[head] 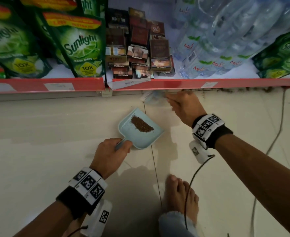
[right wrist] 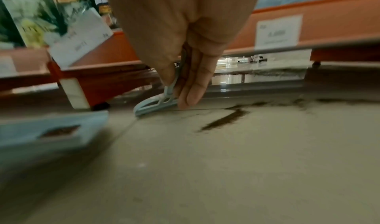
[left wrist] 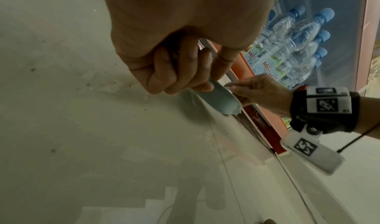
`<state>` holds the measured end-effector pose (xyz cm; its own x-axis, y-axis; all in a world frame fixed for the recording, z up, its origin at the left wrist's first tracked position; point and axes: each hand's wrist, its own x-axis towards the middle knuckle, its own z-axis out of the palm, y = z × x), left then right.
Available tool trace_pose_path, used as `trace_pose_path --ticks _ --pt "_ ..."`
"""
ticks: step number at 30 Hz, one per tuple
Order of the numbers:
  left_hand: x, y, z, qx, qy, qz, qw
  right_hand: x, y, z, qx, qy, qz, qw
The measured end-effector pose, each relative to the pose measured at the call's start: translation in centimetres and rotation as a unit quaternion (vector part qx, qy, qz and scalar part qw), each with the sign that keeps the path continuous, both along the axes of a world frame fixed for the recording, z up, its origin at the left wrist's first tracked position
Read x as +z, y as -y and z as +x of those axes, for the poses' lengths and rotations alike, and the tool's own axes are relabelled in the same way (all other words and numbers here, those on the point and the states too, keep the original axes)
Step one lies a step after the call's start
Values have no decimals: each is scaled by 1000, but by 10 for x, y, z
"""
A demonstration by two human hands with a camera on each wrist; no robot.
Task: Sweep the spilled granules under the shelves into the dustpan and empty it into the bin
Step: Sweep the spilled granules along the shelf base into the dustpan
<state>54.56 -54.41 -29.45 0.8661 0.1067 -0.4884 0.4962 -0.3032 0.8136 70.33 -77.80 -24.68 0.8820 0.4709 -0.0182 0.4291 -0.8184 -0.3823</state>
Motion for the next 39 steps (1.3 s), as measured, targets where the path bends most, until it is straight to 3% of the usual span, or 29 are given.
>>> trace_pose_path --ticks 3,5,9,14,18,22,27,32,35,39 --pt "3 4 9 -5 0 -1 1000 11 46 -3 -22 -8 -118 993" --pt "4 10 13 -10 -1 -7 1000 21 81 -9 -50 -9 -143 988" --pt "4 25 18 0 -3 11 1000 34 113 -13 -45 17 -38 998" --pt "8 40 12 4 1 25 1000 13 77 3 27 42 85 995" --pt "19 38 6 48 2 67 997 5 79 20 124 -7 31 992" --pt "33 40 0 58 1 84 995 13 139 24 145 -32 -44 988" --pt "36 66 16 44 -14 80 996 18 189 24 97 10 12 995" --pt "39 81 35 47 -44 57 996 -1 142 27 0 57 132 990" --pt "42 79 43 28 -28 68 997 -12 112 35 -30 75 77 994" --pt "41 82 53 8 -20 64 998 -18 118 42 -123 7 -89 988"
